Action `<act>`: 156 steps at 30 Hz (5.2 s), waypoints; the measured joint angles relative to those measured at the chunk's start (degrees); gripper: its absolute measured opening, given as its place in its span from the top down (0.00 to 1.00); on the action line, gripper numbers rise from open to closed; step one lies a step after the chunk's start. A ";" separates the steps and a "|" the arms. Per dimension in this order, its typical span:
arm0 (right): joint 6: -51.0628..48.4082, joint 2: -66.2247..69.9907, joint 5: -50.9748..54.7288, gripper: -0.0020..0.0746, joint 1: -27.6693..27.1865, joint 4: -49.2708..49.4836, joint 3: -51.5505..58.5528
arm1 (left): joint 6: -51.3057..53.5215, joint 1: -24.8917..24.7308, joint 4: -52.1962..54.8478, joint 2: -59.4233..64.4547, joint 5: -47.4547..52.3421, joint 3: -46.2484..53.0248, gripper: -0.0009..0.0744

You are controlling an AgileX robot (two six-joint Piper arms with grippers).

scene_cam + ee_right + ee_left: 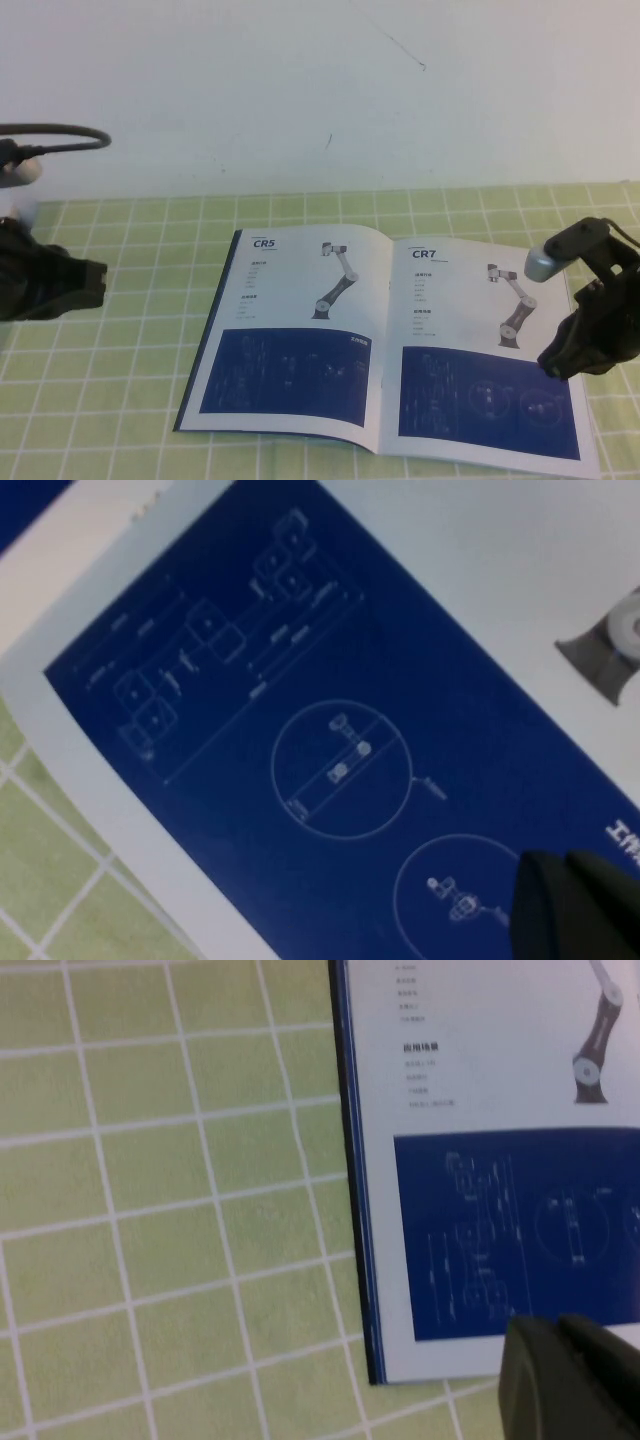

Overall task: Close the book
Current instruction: 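Close the open booklet and leave it lying on the table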

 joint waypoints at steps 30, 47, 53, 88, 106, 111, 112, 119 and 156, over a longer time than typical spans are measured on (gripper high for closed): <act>0.38 4.99 -0.33 0.98 0.00 -4.43 0.00 | -3.96 -18.34 14.08 7.63 9.08 -2.80 0.99; -0.18 5.10 -0.99 0.98 0.00 -4.47 0.00 | -2.02 -18.34 13.49 -1.57 17.06 -20.13 0.99; -0.18 5.10 -1.11 0.98 0.00 -4.47 -0.03 | -2.06 -18.34 14.37 -1.57 7.98 -22.63 0.99; 0.44 5.10 -0.78 0.98 0.00 -2.84 -0.03 | -24.44 -18.34 34.52 29.52 -3.05 -22.63 0.99; 4.46 5.19 -0.78 0.98 0.00 -2.84 -0.03 | -30.39 -18.95 32.79 43.67 -10.30 -22.63 0.99; 4.81 8.07 -0.21 0.98 0.00 -2.84 -0.14 | -30.02 -19.05 30.35 43.94 -10.30 -23.03 0.99; 4.90 8.48 0.03 0.98 0.00 -2.52 -0.38 | -29.83 -18.98 29.95 43.94 -10.04 -23.11 0.99; 5.38 9.57 1.23 0.98 -0.10 -2.37 -1.27 | -27.46 -18.98 29.38 43.94 -8.87 -23.11 0.99; 5.79 9.66 1.45 0.98 -0.10 -2.69 -1.27 | -19.59 -24.66 25.75 44.27 -5.92 -23.99 0.99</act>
